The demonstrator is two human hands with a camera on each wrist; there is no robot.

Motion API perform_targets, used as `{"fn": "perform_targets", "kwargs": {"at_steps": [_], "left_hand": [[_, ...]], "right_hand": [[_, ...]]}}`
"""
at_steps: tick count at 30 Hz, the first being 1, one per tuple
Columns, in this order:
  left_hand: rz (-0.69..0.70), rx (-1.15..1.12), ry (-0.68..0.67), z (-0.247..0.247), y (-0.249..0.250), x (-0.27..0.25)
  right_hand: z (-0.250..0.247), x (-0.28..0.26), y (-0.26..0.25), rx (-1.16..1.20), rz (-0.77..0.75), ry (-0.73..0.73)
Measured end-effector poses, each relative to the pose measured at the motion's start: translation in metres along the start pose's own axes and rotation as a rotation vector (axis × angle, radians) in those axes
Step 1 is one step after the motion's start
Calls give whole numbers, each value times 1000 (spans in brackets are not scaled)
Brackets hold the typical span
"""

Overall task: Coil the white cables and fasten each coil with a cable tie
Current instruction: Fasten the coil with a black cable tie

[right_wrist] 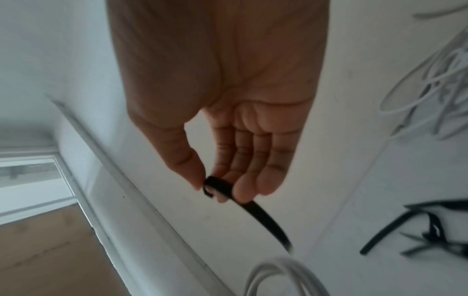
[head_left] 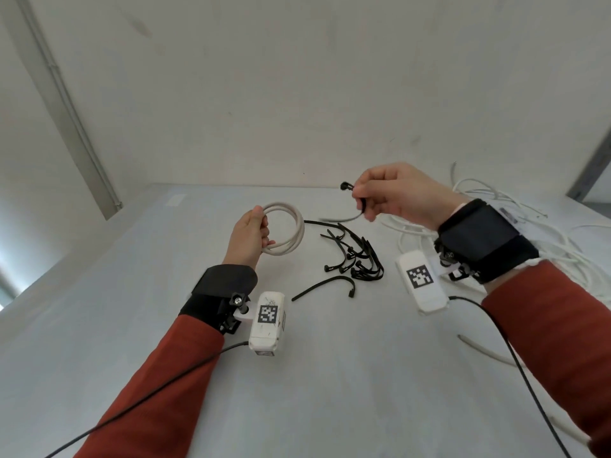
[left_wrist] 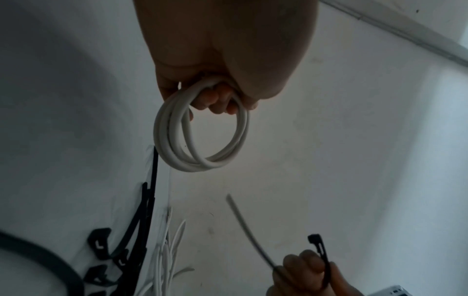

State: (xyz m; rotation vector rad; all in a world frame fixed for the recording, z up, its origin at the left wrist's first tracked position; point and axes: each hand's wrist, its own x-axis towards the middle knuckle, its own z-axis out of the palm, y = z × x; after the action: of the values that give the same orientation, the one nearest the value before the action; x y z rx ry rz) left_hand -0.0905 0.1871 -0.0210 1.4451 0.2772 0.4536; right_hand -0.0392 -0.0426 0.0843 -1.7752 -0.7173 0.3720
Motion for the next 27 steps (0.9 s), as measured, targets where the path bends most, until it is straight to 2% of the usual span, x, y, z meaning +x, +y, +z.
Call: {"fn": "perform_targets", "kwargs": {"at_steps": [4, 7, 11, 16, 23, 27], "left_hand": [[52, 29, -25, 9, 7, -3], [92, 52, -47, 18, 12, -8], [142, 38, -100, 29, 22, -19], [137, -10, -174, 38, 32, -30], [183, 180, -283, 40, 30, -42], [201, 239, -334, 40, 32, -49]], "right_hand": [[16, -13, 11, 176, -82, -7], [32, -16, 21, 184, -97, 17], [50, -14, 26, 166, -128, 122], [56, -8, 32, -117, -295, 330], [57, -8, 32, -70, -235, 425], [53, -10, 31, 25, -162, 376]]}}
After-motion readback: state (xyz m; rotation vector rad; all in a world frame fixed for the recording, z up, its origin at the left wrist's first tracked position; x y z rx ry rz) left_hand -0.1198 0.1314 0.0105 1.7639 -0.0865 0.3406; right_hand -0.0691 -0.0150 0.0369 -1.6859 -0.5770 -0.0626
